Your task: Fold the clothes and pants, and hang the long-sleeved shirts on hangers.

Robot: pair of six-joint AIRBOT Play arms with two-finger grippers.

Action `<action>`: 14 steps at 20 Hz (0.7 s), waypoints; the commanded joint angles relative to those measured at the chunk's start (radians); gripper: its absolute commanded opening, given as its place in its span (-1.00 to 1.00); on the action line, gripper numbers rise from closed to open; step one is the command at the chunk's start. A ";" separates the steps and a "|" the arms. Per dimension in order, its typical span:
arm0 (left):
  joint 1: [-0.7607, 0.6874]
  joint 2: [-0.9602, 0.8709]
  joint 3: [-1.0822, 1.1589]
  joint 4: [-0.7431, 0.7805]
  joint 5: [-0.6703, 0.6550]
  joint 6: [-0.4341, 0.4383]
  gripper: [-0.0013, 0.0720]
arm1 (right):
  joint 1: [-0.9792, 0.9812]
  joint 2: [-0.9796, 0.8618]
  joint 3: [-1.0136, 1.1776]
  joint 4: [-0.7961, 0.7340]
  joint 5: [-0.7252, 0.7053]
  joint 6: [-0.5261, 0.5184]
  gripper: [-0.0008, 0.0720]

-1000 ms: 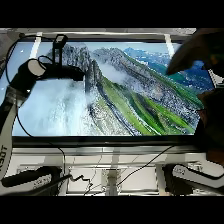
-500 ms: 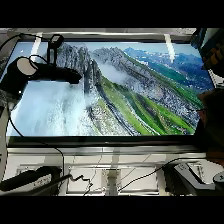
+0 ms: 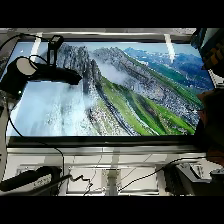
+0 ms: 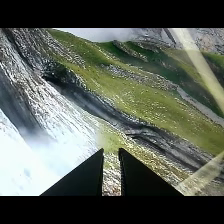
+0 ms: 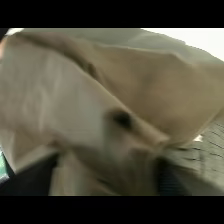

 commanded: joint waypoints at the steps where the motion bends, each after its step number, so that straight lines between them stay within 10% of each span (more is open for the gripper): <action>1: 0.000 0.001 0.000 0.000 -0.001 0.000 -0.67 | -0.011 0.001 0.000 0.019 0.008 0.068 0.95; 4: 0.000 0.001 0.000 0.000 -0.001 0.000 -0.67 | 0.029 -0.008 -0.001 0.188 0.001 0.060 0.70; 8: 0.000 0.001 0.000 0.000 0.000 0.000 -0.67 | 0.317 -0.020 -0.001 0.327 0.018 -0.077 -0.90; 14: 0.000 0.001 0.000 0.000 0.000 0.000 -0.67 | 1.064 -0.023 -0.002 0.080 0.027 -0.291 -0.90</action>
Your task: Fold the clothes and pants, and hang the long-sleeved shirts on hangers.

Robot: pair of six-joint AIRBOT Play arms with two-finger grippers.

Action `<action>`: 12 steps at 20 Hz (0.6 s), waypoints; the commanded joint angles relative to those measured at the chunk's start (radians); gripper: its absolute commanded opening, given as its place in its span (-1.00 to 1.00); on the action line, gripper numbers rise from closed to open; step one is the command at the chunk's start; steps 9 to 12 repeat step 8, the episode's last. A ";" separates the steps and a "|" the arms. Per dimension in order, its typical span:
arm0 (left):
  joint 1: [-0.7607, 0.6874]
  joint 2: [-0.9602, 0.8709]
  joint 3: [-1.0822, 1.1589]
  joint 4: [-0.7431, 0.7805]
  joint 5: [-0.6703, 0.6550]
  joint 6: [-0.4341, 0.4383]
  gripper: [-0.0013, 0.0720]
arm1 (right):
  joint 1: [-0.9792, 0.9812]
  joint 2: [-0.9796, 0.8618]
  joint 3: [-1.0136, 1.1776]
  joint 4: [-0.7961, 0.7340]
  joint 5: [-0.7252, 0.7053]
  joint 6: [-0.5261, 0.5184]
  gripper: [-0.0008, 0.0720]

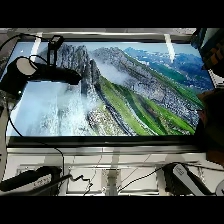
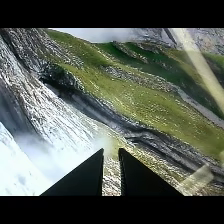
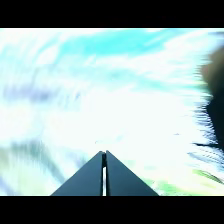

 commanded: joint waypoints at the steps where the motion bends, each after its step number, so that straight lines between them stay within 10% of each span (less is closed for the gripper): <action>1: 0.000 0.001 0.000 0.000 0.000 0.000 -0.67 | 0.414 -0.005 0.000 -0.276 -0.004 -0.107 -0.90; 4: 0.000 0.001 0.000 0.000 0.000 0.000 -0.67 | 0.521 -0.011 0.000 -0.603 -0.001 0.216 -0.90; 12: 0.000 0.001 0.000 0.000 0.000 0.000 -0.67 | 0.517 -0.010 0.000 -0.574 -0.002 0.231 -0.90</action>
